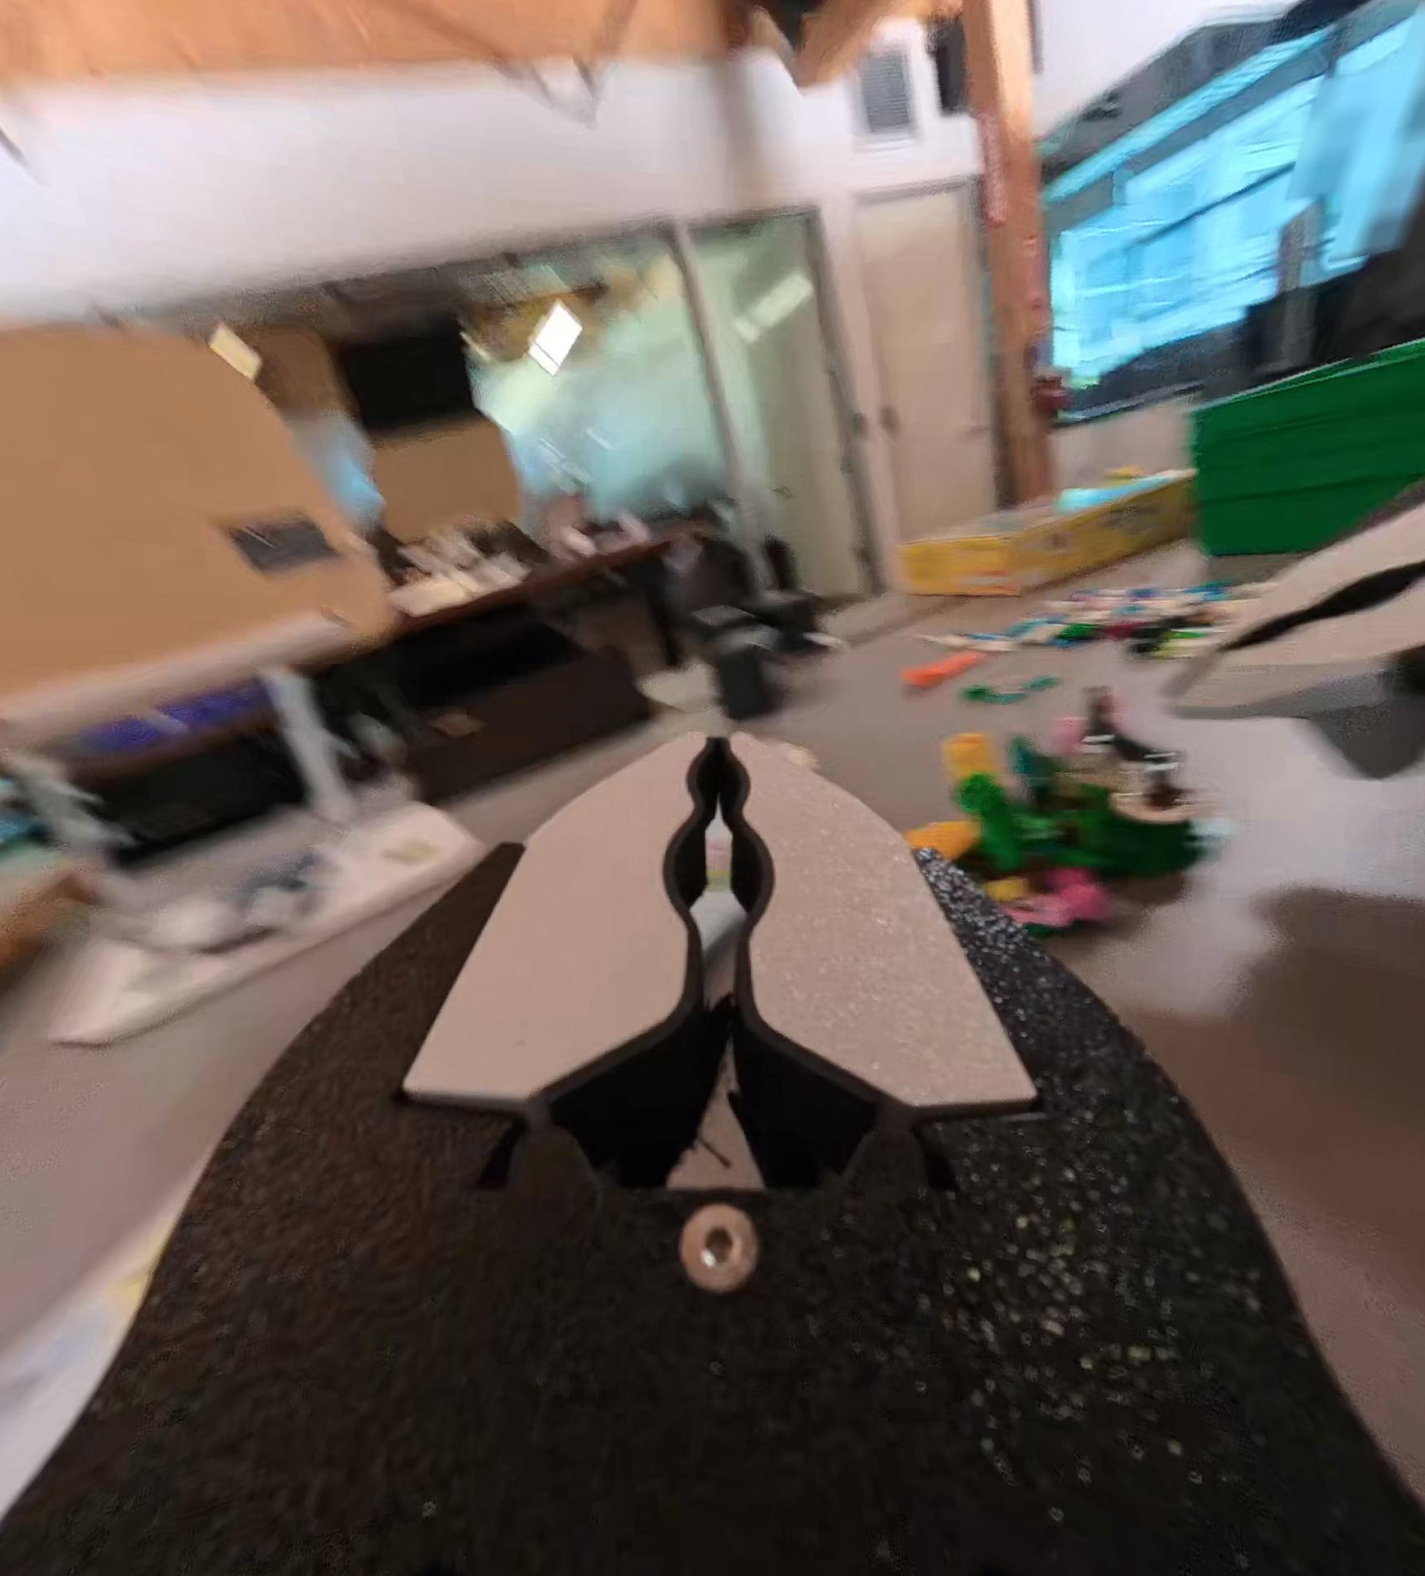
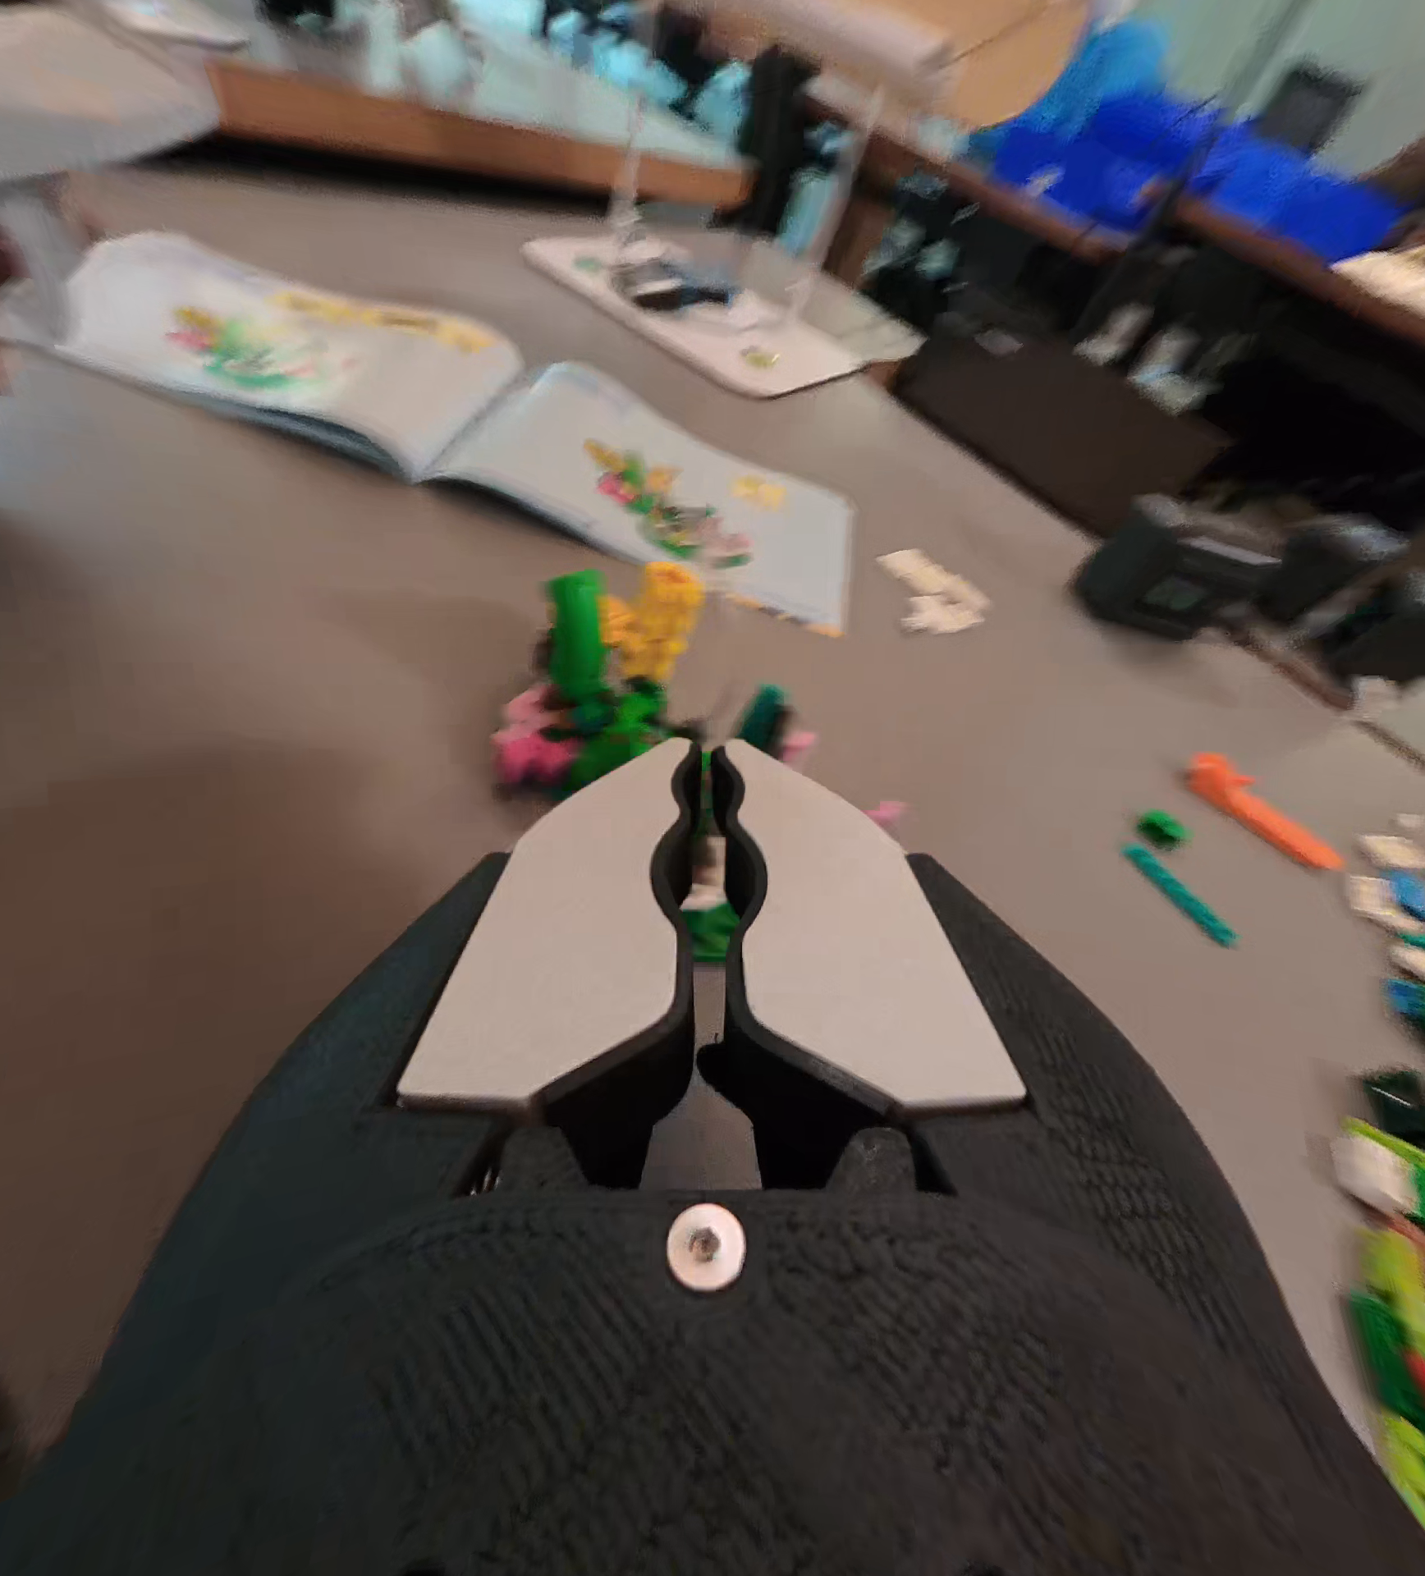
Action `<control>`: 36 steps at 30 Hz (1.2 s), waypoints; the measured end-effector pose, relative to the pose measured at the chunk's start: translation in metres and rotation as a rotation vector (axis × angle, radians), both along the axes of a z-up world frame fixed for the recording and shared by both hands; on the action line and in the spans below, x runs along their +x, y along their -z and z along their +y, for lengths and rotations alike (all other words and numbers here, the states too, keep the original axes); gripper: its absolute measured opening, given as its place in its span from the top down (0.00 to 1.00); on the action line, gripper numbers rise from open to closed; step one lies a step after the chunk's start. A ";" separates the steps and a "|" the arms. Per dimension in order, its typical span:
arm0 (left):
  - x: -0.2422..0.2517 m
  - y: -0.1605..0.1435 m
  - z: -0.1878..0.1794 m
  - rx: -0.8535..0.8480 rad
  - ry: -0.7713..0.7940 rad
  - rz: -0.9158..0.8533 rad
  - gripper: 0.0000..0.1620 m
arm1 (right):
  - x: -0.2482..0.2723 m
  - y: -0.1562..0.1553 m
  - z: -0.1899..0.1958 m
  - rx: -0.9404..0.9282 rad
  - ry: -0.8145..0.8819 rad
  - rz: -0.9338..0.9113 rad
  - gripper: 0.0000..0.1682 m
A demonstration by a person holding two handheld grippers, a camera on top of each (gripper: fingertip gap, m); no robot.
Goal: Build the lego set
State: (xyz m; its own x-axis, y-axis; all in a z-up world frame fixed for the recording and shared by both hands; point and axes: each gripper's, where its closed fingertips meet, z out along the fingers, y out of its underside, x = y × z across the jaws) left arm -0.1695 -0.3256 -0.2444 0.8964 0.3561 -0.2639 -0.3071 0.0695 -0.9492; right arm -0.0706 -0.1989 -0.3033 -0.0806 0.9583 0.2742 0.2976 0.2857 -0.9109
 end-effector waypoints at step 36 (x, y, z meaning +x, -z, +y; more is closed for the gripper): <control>0.016 -0.004 0.061 0.106 -0.049 -0.047 0.81 | 0.065 -0.061 0.131 0.114 0.489 0.526 0.86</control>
